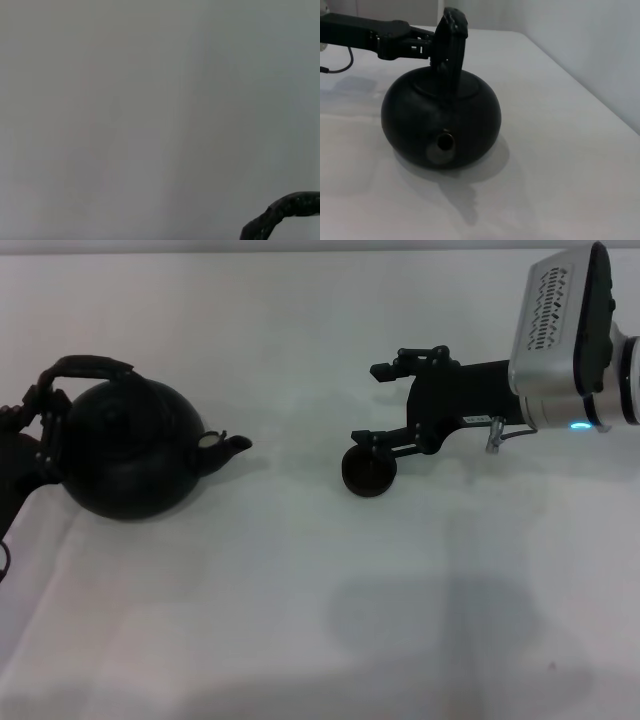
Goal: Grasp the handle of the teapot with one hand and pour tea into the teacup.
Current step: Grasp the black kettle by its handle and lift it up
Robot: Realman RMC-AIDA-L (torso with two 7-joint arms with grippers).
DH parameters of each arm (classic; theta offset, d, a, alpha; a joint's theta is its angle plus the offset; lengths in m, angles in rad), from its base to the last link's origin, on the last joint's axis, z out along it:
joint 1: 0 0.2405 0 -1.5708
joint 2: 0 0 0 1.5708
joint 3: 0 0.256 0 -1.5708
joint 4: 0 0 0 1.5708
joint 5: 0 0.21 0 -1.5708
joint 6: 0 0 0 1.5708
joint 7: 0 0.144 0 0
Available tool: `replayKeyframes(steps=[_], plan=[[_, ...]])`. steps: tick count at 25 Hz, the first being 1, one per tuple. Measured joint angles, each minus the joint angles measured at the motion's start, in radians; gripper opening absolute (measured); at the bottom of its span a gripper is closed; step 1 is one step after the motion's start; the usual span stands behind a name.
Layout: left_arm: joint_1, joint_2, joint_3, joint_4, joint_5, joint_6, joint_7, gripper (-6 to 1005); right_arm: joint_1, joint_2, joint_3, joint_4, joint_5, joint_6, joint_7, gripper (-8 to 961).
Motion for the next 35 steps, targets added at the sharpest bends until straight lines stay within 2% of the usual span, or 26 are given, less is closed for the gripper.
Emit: replayKeyframes(steps=[7, 21, 24, 27, 30, 33, 35], plan=[[0.004, 0.001, -0.005, 0.015, -0.011, -0.011, -0.010, 140, -0.001, 0.001, 0.000, 0.010, 0.000, 0.000, 0.000, 877], [-0.021, 0.003, 0.005, 0.042, 0.009, -0.020, -0.016, 131, -0.004, 0.000, 0.002, 0.013, 0.000, -0.012, 0.000, 876], [-0.072, 0.022, 0.007, 0.078, 0.082, -0.090, -0.105, 131, -0.006, -0.001, 0.006, 0.019, 0.006, -0.016, -0.011, 876], [-0.077, 0.032, 0.008, 0.164, 0.144, -0.151, -0.188, 131, -0.013, -0.002, 0.008, 0.031, 0.039, -0.018, -0.050, 876], [-0.063, 0.035, 0.008, 0.318, 0.250, -0.276, -0.318, 131, -0.027, -0.004, 0.016, 0.038, 0.080, -0.020, -0.089, 876], [-0.031, 0.018, 0.008, 0.507, 0.398, -0.419, -0.432, 130, -0.038, -0.003, 0.038, 0.044, 0.092, -0.021, -0.109, 876], [-0.013, 0.007, 0.008, 0.602, 0.475, -0.469, -0.496, 130, -0.043, -0.002, 0.049, 0.050, 0.102, -0.023, -0.121, 876]])
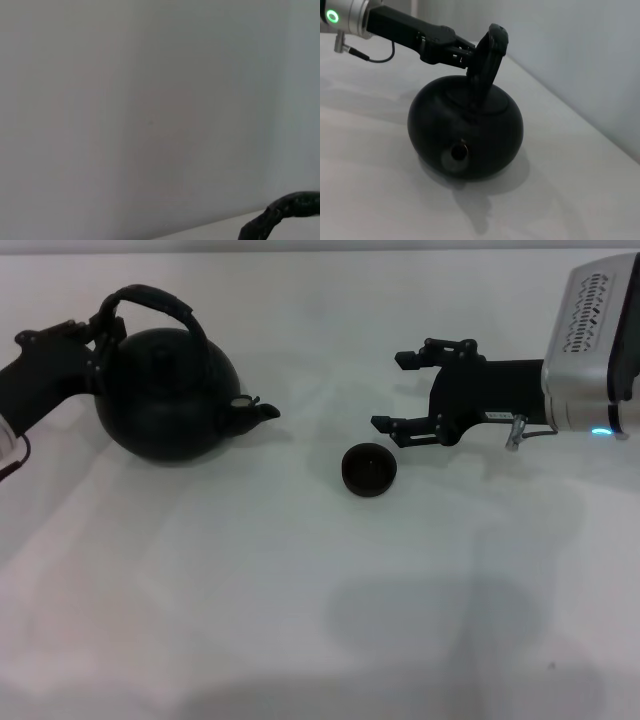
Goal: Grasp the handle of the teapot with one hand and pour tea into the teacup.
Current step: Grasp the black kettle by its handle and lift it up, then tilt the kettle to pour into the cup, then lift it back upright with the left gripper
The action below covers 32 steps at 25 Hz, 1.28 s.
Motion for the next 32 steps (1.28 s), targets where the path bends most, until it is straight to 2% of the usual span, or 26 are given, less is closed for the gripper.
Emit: replayKeyframes(steps=[5, 10, 11, 12, 14, 15, 19, 21, 32], plan=[[0.020, -0.003, 0.024, 0.199, 0.193, -0.030, -0.243, 130, -0.021, -0.002, 0.029, 0.014, 0.070, -0.007, -0.061, 876], [0.079, -0.004, 0.142, 0.413, 0.284, -0.108, -0.404, 130, -0.038, -0.004, 0.093, 0.022, 0.109, -0.001, -0.101, 876], [0.079, -0.004, 0.142, 0.413, 0.284, -0.108, -0.404, 130, -0.041, -0.004, 0.104, 0.022, 0.113, 0.001, -0.102, 876], [0.109, -0.003, 0.202, 0.517, 0.341, -0.159, -0.492, 130, -0.044, -0.005, 0.117, 0.022, 0.116, 0.003, -0.102, 876], [0.124, -0.003, 0.232, 0.581, 0.404, -0.193, -0.559, 130, -0.050, -0.005, 0.142, 0.021, 0.119, 0.008, -0.102, 876], [0.124, -0.003, 0.232, 0.581, 0.404, -0.193, -0.559, 130, -0.051, -0.005, 0.155, 0.020, 0.122, 0.013, -0.103, 876], [0.146, -0.005, 0.291, 0.718, 0.587, -0.231, -0.751, 130, -0.059, -0.005, 0.227, 0.023, 0.159, 0.040, -0.106, 876], [0.155, -0.005, 0.300, 0.761, 0.633, -0.231, -0.798, 130, -0.063, -0.005, 0.258, 0.025, 0.174, 0.058, -0.110, 876], [0.160, -0.002, 0.344, 0.929, 0.900, -0.224, -1.050, 131, -0.079, -0.007, 0.488, 0.064, 0.244, 0.185, -0.116, 875]])
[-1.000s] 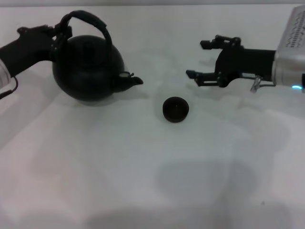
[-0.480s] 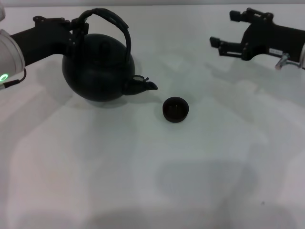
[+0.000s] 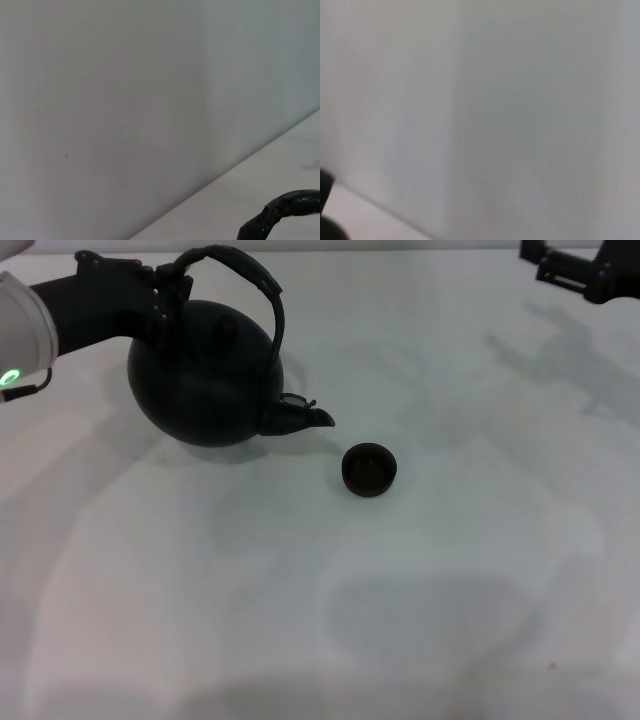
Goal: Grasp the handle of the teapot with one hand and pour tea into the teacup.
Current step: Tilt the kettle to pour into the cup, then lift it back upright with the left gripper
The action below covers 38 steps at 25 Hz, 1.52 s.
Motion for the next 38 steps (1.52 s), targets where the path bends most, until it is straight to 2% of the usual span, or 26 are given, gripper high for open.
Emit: replayKeyframes(steps=[5, 12, 38], plan=[[-0.022, 0.000, 0.038, 0.055, 0.195, 0.005, -0.163, 131, -0.003, -0.002, 0.053, 0.019, 0.006, 0.034, -0.010, 875], [-0.054, -0.001, 0.096, 0.095, 0.375, 0.008, -0.301, 130, -0.005, -0.002, 0.061, 0.027, 0.008, 0.039, -0.020, 875], [-0.174, -0.001, 0.230, 0.177, 0.691, 0.138, -0.484, 131, -0.009, -0.005, 0.075, 0.027, 0.009, 0.040, -0.019, 876]])
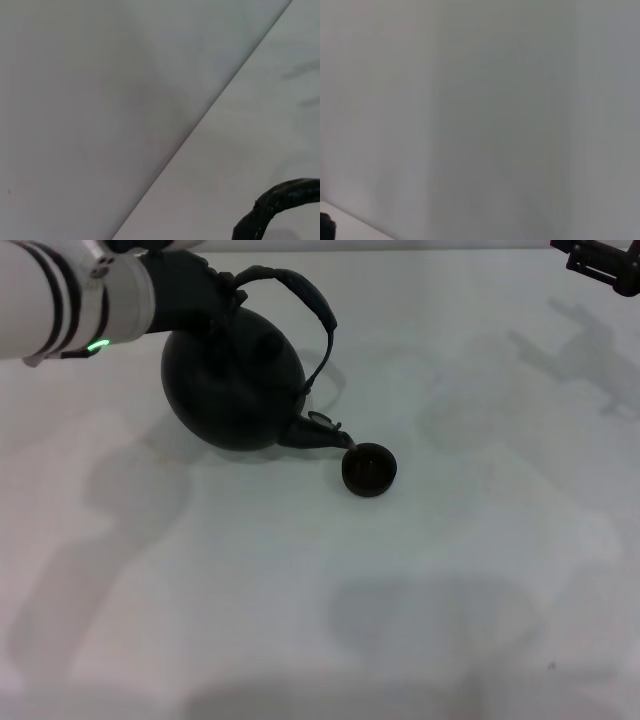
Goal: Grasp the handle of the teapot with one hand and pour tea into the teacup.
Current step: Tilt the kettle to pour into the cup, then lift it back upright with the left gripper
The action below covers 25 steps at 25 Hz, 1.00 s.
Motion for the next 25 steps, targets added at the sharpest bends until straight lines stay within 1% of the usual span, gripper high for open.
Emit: replayKeyframes(steps=[4, 11, 19, 25], plan=[[-0.026, 0.000, 0.025, 0.008, 0.056, 0.015, -0.034, 130, -0.001, 0.000, 0.000, 0.005, 0.000, 0.000, 0.000, 876], [-0.069, 0.000, 0.041, 0.013, 0.109, 0.059, -0.073, 129, -0.002, 0.000, 0.000, 0.010, 0.000, 0.000, -0.001, 876], [-0.091, -0.001, 0.093, 0.014, 0.161, 0.065, -0.086, 128, -0.002, -0.001, 0.000, 0.012, 0.000, 0.000, -0.001, 875], [-0.117, -0.001, 0.100, 0.007, 0.172, 0.076, -0.088, 127, -0.002, -0.002, 0.000, 0.013, 0.000, -0.003, -0.001, 875]])
